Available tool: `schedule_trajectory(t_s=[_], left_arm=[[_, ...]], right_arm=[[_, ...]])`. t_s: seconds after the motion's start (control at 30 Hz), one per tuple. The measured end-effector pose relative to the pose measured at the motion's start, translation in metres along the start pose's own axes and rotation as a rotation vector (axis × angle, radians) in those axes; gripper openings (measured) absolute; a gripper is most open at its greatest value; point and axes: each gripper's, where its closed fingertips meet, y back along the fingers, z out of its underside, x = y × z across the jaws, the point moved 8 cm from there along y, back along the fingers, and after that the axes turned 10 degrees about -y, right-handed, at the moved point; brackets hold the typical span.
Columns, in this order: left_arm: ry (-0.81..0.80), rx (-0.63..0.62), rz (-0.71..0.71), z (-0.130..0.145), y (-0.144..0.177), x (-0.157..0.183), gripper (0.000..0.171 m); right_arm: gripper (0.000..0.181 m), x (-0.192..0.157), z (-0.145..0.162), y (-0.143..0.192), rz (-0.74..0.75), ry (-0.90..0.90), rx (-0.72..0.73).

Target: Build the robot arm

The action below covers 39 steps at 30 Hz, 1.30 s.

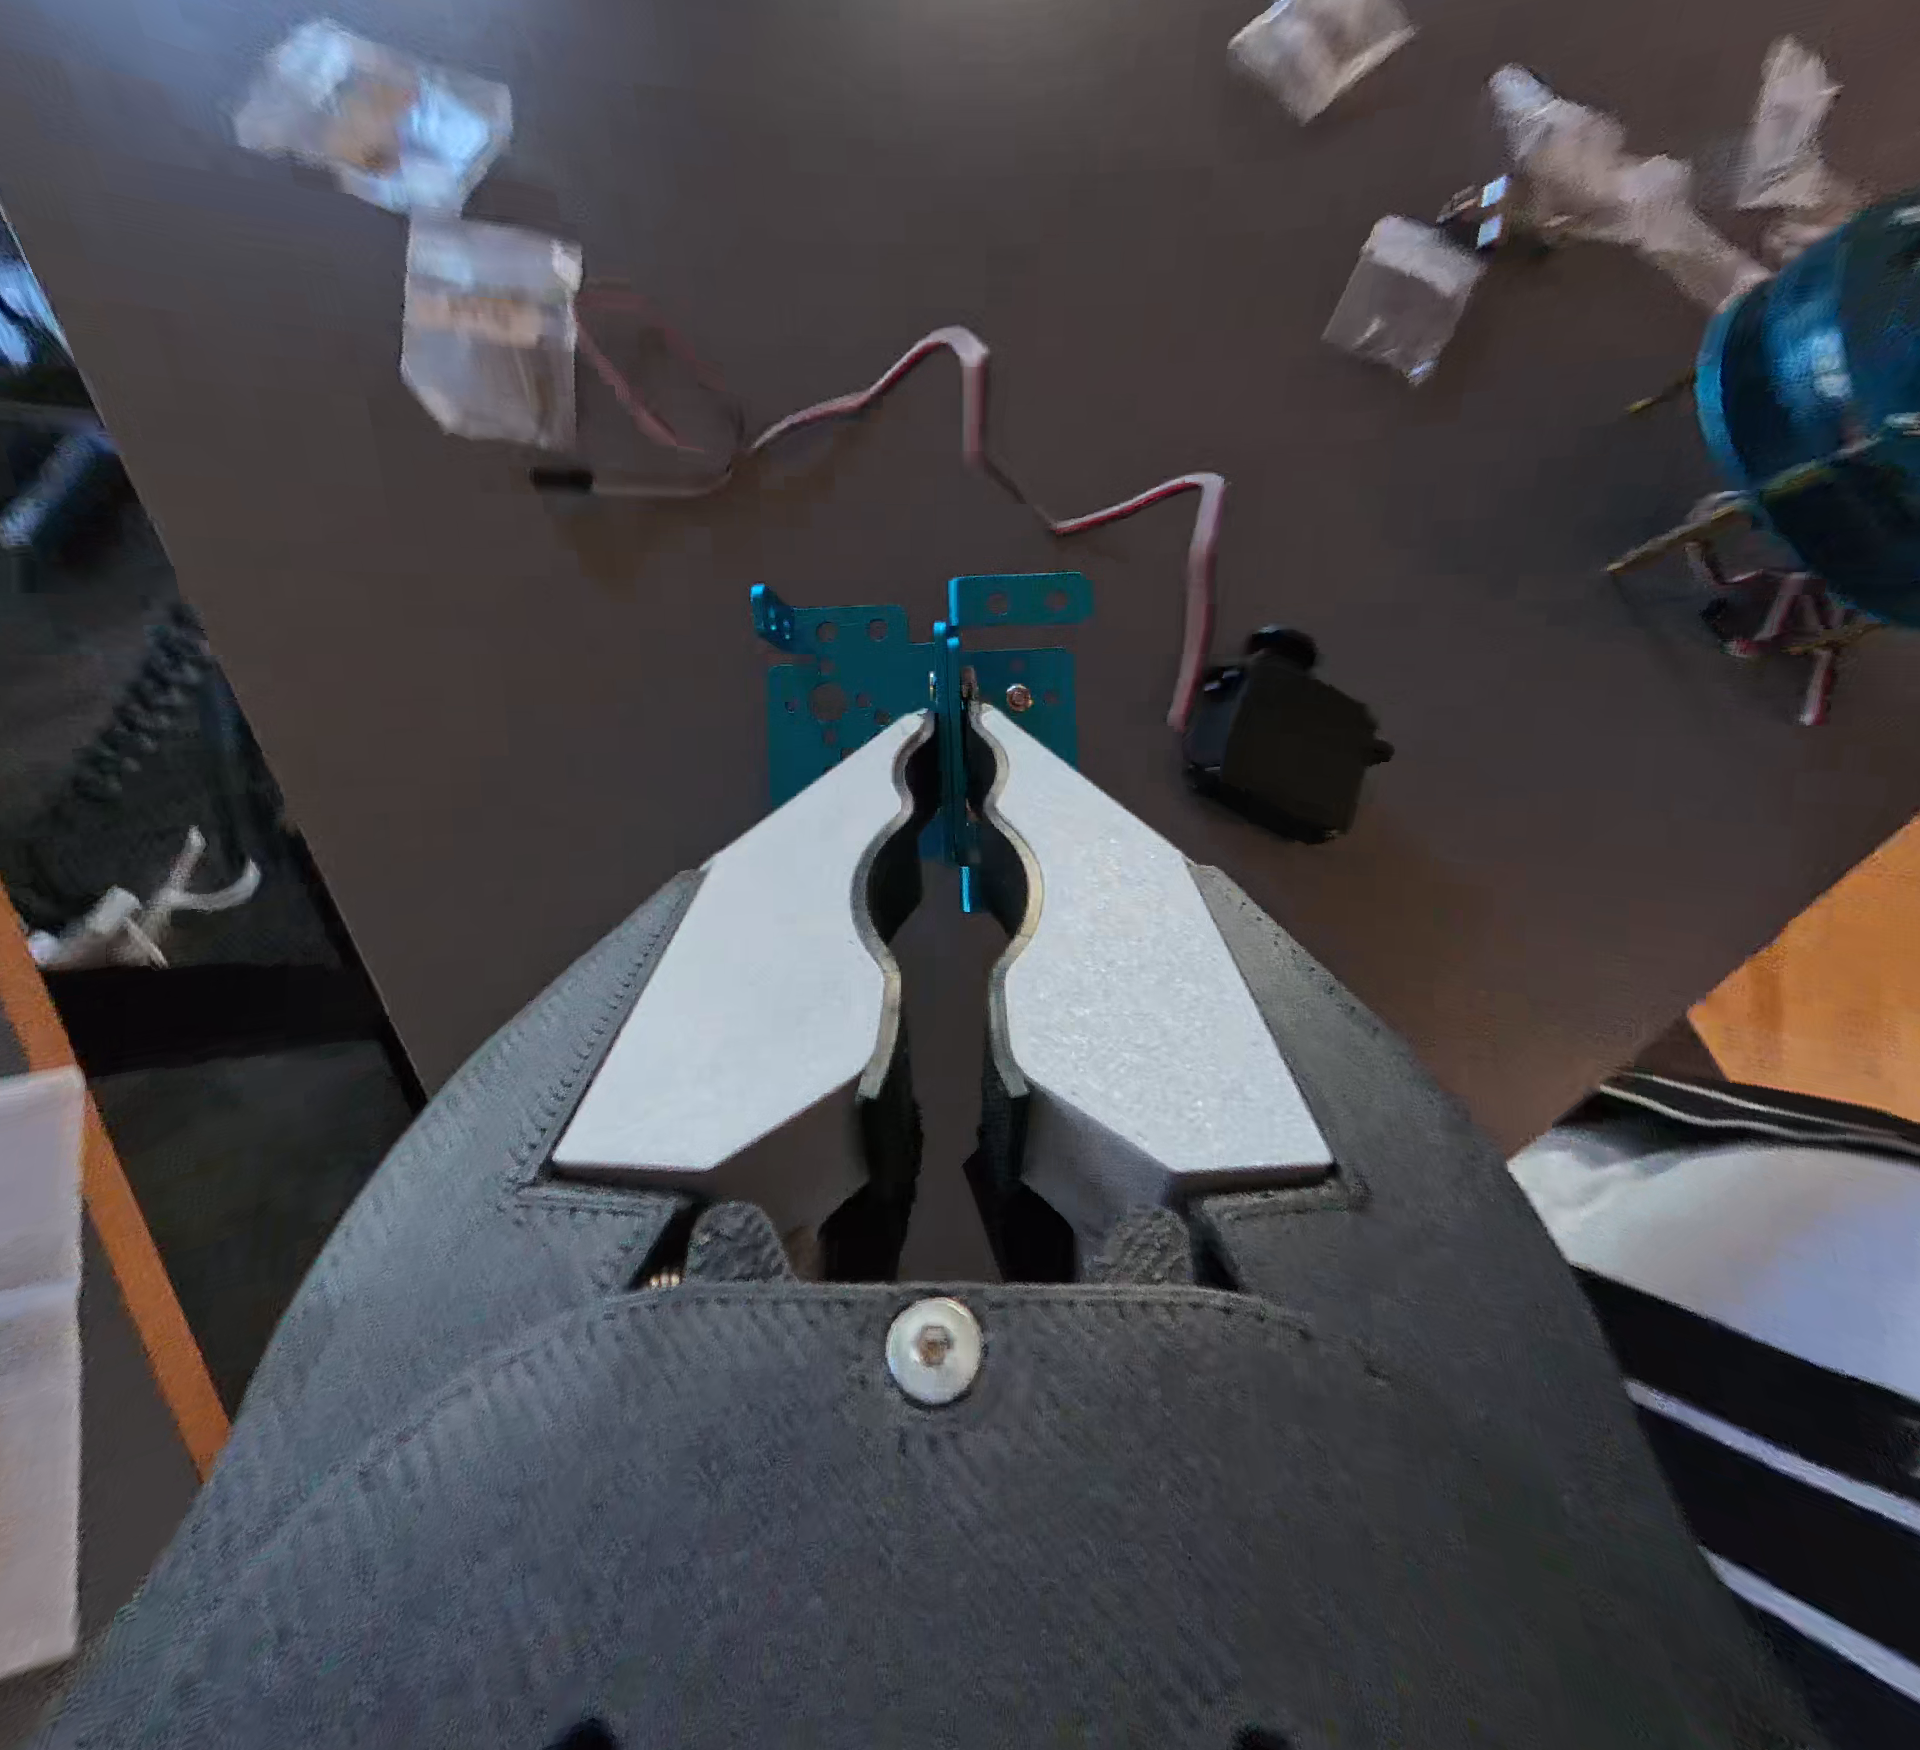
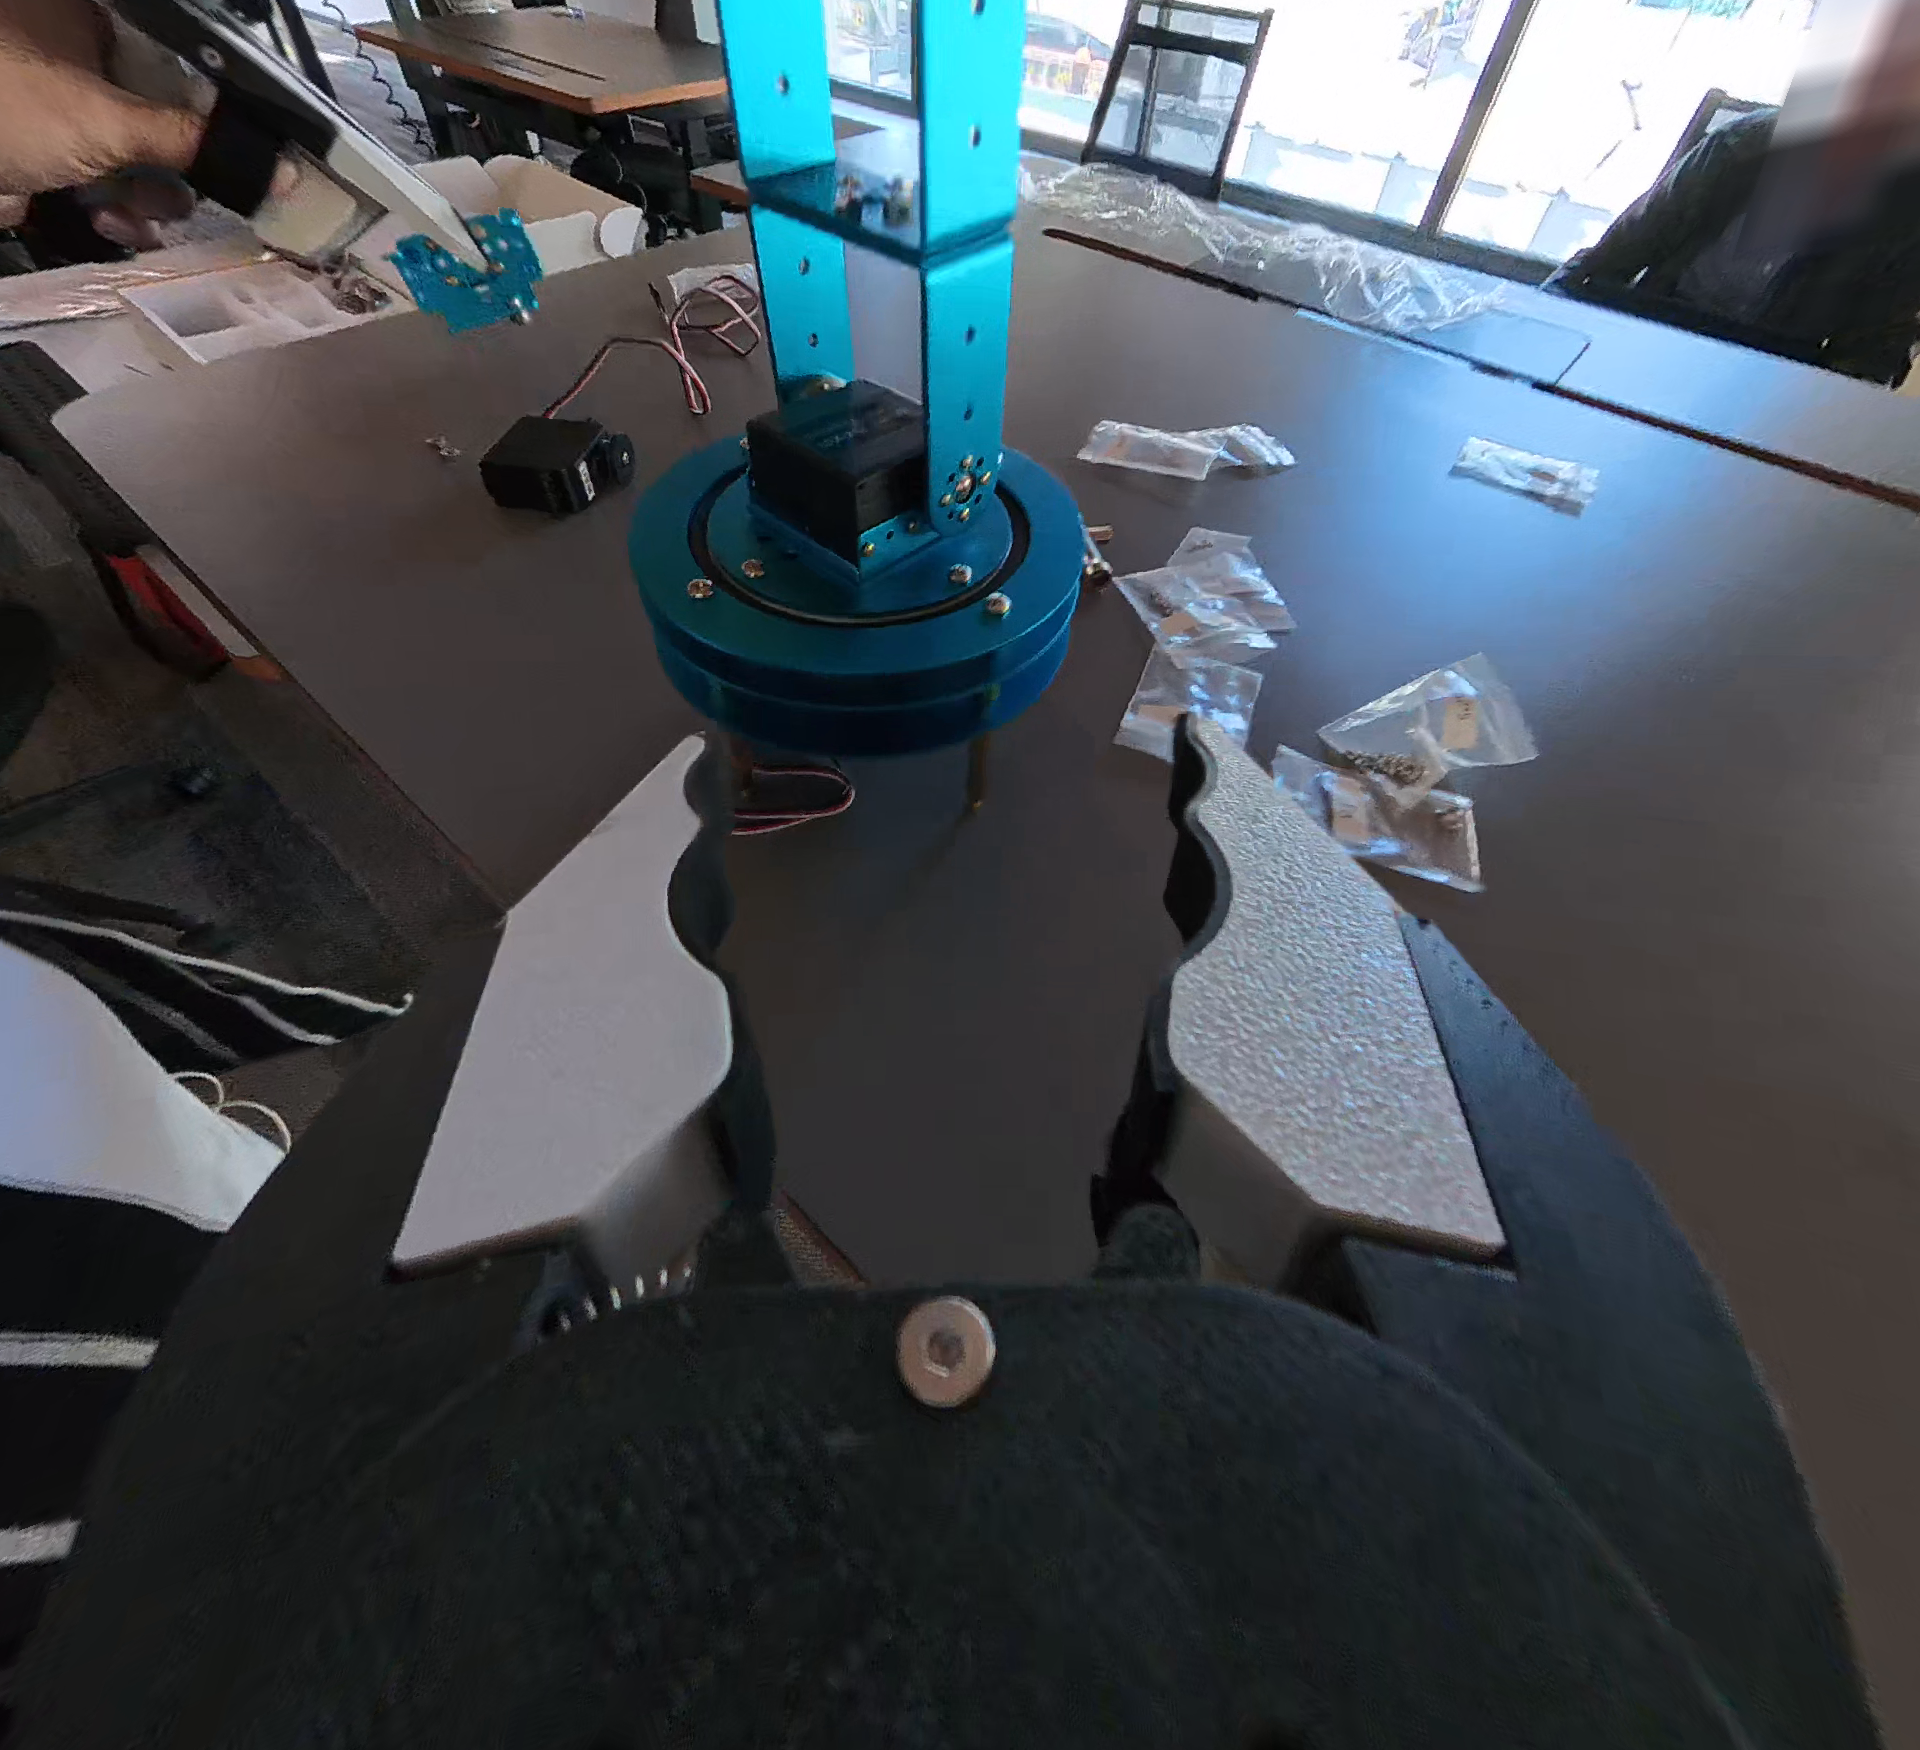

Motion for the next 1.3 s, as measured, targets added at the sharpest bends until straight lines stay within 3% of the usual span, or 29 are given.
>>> schedule_trajectory(t_s=[0.23,0.37,0.57,0.73,0.83,0.9,0.97,1.07,1.1,1.17,1.3], left_arm=[[-0.398,0.248,-0.281,-0.056,0.058,0.111,0.002],[-0.532,0.365,-0.376,-0.083,0.071,0.184,0.002],[-0.811,0.342,-0.668,-0.1,0.066,0.266,0.001],[-0.825,0.47,-0.633,-0.11,0.07,0.307,0.002],[-0.859,0.495,-0.624,-0.113,0.075,0.322,0.002],[-0.86,0.487,-0.596,-0.114,0.075,0.33,0.002],[-0.841,0.502,-0.555,-0.116,0.075,0.337,0.002],[-0.829,0.533,-0.514,-0.117,0.076,0.346,0.002],[-0.825,0.548,-0.487,-0.117,0.077,0.349,0.002],[-0.783,0.58,-0.415,-0.118,0.079,0.352,0.002],[-0.681,0.593,-0.249,-0.12,0.082,0.345,0.01]], right_arm=[[0.067,-0.032,-0.052,0.031,-0.11,0.229,0.113],[0.056,-0.052,-0.056,0.024,-0.264,0.283,0.088],[0.042,-0.071,-0.079,0.013,-0.413,0.175,0.079],[0.044,-0.082,-0.099,0.01,-0.465,0.151,0.155],[0.045,-0.071,-0.113,0.015,-0.543,-0.05,0.271],[0.035,-0.061,-0.12,0.016,-0.6,-0.162,0.325],[0.033,-0.059,-0.121,0.01,-0.638,-0.172,0.304],[0.032,-0.065,-0.12,0.004,-0.819,-0.254,0.298],[0.03,-0.065,-0.12,0.001,-0.855,-0.303,0.289],[0.009,-0.064,-0.117,-0.003,-0.914,-0.362,0.267],[0.006,-0.061,-0.114,-0.011,-1.026,-0.545,0.22]])
